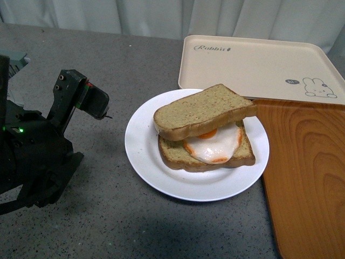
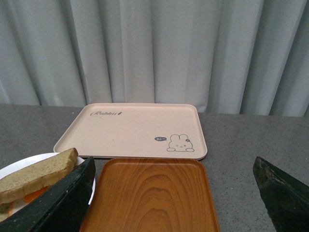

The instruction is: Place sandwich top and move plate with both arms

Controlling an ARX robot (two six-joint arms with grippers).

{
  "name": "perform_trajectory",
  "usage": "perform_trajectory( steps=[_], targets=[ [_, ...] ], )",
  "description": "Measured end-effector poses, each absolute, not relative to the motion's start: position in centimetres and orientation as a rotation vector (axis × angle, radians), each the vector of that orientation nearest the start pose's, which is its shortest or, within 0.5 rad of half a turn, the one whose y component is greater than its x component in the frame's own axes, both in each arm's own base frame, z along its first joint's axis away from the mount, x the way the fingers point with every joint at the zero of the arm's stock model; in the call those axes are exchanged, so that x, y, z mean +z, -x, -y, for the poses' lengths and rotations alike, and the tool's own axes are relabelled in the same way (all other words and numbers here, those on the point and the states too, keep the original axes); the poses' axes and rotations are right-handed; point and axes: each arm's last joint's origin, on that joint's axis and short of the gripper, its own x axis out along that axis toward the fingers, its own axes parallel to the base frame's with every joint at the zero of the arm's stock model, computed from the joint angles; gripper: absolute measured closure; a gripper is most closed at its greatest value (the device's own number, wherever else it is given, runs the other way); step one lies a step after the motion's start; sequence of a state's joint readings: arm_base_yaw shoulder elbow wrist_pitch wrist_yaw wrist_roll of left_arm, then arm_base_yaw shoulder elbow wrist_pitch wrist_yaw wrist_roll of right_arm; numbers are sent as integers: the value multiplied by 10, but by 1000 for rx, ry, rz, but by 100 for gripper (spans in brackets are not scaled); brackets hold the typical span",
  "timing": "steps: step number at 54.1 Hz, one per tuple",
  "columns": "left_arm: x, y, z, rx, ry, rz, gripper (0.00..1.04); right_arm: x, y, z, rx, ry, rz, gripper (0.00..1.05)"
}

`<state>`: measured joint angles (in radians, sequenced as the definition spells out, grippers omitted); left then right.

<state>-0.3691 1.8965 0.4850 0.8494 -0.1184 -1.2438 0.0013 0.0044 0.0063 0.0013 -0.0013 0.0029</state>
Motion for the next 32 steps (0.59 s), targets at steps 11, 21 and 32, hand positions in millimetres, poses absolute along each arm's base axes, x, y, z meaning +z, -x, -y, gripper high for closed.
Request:
perform_trajectory(
  steps=[11, 21, 32],
  targets=[
    [66, -262, 113, 112, 1178, -619, 6, 165, -98, 0, 2, -3, 3, 9],
    [57, -264, 125, 121, 1211, -645, 6, 165, -98, 0, 3, -3, 3, 9],
    [57, -276, 136, 134, 1257, -639, 7, 165, -98, 0, 2, -3, 3, 9]
  ],
)
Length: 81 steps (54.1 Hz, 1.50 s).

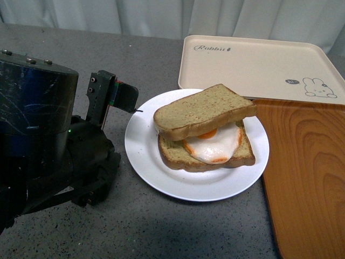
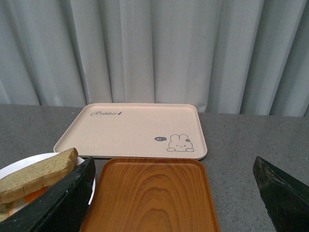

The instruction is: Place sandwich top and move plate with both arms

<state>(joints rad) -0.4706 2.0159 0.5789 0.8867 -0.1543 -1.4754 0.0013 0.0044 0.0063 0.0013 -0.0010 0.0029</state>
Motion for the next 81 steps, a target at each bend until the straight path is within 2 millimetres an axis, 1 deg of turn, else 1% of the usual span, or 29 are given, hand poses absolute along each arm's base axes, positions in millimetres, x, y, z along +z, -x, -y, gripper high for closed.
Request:
perform_trajectory(
  steps=[14, 29, 47, 48, 56, 64, 68, 71, 73, 77, 81],
  targets=[
    [55, -274, 137, 155, 1296, -645, 7, 165, -98, 0, 2, -3, 3, 9],
    [52, -260, 136, 156, 1306, -666, 7, 165, -98, 0, 2, -3, 3, 9],
    [52, -257, 141, 156, 1293, -666, 7, 165, -98, 0, 2, -3, 3, 9],
    [52, -257, 141, 156, 1292, -666, 9, 165, -98, 0, 3, -3, 3, 9],
    [49, -254, 142, 162, 1283, -683, 34, 165, -98, 0, 2, -3, 3, 9],
    [45, -252, 142, 163, 1276, -701, 55, 165, -98, 0, 2, -3, 3, 9],
    [45, -251, 144, 148, 1277, -712, 71, 165, -98, 0, 3, -3, 3, 9],
    [46, -251, 147, 135, 1278, -712, 85, 165, -98, 0, 2, -3, 3, 9],
    [46, -251, 148, 124, 1271, -715, 92, 165, -98, 0, 2, -3, 3, 9],
    [48, -252, 150, 106, 1274, -710, 100, 165, -98, 0, 3, -3, 3, 9],
    [49, -253, 151, 103, 1284, -700, 101, 165, -98, 0, 3, -3, 3, 9]
  ],
)
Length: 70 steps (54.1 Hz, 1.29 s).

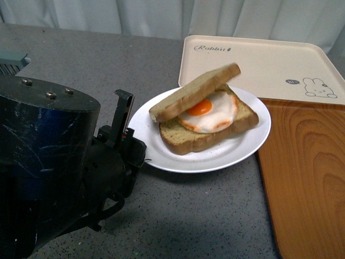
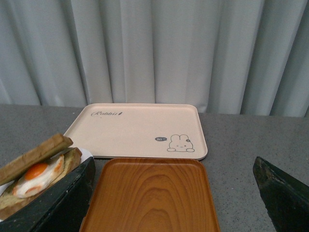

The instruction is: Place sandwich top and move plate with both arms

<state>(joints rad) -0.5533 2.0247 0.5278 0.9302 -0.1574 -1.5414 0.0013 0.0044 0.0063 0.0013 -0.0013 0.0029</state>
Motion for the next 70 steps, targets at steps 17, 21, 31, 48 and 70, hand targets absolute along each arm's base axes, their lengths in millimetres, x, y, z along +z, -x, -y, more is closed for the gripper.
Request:
perform_trajectory(
  steps=[17, 21, 31, 48, 70],
  targets=[
    [58, -259, 144, 92, 1282, -656, 101, 165, -98, 0, 2, -3, 3, 9],
    [60, -261, 141, 93, 1276, -642, 101, 165, -98, 0, 3, -3, 3, 9],
    [71, -270, 135, 89, 1248, -605, 101, 165, -98, 0, 2, -3, 3, 9],
    [107, -307, 144, 33, 1257, -507, 101, 165, -98, 0, 3, -3, 3, 9],
    [138, -363, 191, -55, 1176, -509, 101, 165, -98, 0, 2, -3, 3, 9]
  ],
)
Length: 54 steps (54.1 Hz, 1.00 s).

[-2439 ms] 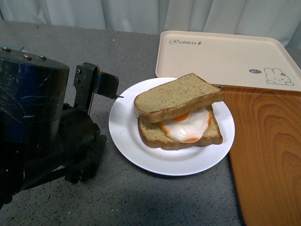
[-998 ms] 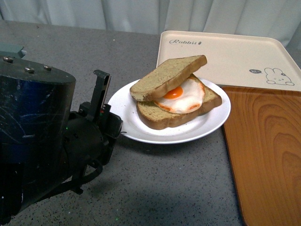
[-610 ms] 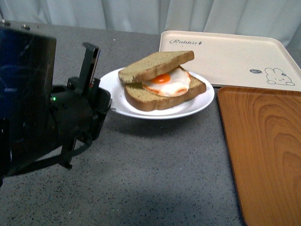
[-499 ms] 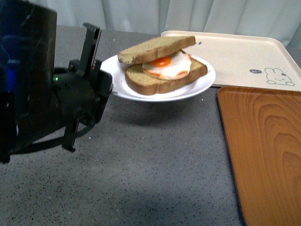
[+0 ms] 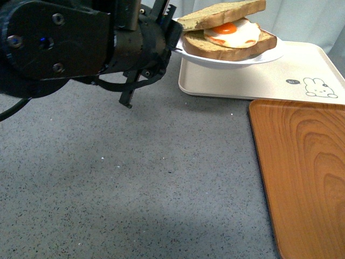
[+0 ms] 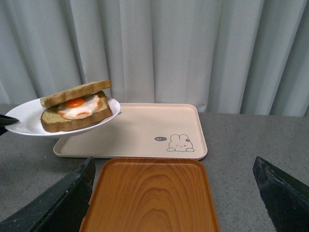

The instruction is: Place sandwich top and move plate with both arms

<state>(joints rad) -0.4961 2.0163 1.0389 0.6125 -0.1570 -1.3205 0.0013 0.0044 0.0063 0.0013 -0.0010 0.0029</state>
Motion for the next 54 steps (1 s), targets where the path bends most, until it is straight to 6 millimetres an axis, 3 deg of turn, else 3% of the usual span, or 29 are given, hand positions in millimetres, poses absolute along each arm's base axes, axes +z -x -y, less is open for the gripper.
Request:
perform_trajectory(
  steps=[17, 40, 54],
  targets=[
    [138, -397, 216, -79, 1118, -511, 101, 165, -98, 0, 2, -3, 3, 9],
    [99, -431, 228, -24, 1025, -545, 101, 165, -98, 0, 3, -3, 3, 9],
    [99, -446, 236, -32, 996, -546, 101, 165, -98, 0, 2, -3, 3, 9]
  ],
)
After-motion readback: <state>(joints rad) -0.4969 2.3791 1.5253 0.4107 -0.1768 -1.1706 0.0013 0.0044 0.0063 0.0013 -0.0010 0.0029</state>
